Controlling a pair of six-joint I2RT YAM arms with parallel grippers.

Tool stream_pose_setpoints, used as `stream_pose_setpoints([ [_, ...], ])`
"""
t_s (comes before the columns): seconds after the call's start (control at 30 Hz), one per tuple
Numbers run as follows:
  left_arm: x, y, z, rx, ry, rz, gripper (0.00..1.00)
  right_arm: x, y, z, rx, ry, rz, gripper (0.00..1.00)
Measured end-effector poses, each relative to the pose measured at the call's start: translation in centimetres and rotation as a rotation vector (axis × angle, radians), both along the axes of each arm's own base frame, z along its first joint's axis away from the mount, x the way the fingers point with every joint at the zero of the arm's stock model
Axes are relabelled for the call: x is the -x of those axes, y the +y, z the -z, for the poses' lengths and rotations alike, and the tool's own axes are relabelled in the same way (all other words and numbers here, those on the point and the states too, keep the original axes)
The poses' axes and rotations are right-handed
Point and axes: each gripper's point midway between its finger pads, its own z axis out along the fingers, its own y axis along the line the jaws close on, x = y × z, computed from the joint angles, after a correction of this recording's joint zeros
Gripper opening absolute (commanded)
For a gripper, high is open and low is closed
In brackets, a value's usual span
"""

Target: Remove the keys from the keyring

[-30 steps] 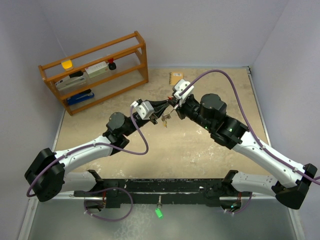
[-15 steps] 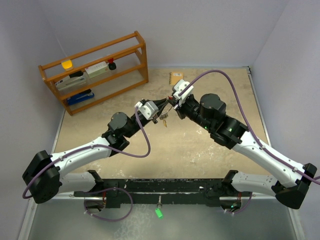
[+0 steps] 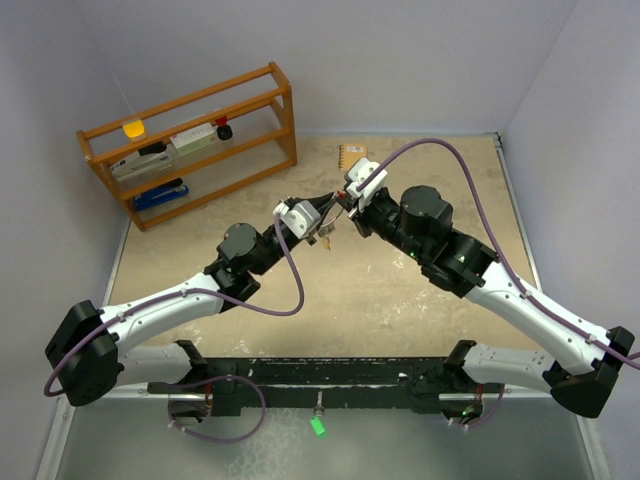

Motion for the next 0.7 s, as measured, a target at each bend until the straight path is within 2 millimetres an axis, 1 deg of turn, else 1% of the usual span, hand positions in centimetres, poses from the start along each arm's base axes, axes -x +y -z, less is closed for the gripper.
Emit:
stream_pose_setpoints([
  [0.1,-0.1,0.0,-0.2,0.0,-0.005,-0.011,0.0,0.0,0.2,0.0,0.01,0.009,-0.007,0.0],
  [0.27,-0.6,0.3,0.2,-0.008,0.004,-0.043,0.0,-0.3,0.4,0.6,0.032,0.023,-0.011,0.0],
  [0.37,-0.8,0.3,0.5,-0.022,0.001,-0.052,0.0,-0.2,0.3,0.9,0.043,0.03,-0.011,0.0],
  [0.7,-1.1,0.5,0.3,-0.05,-0.009,-0.079,0.0,-0.4,0.0,1.1,0.057,0.027,0.012,0.0],
])
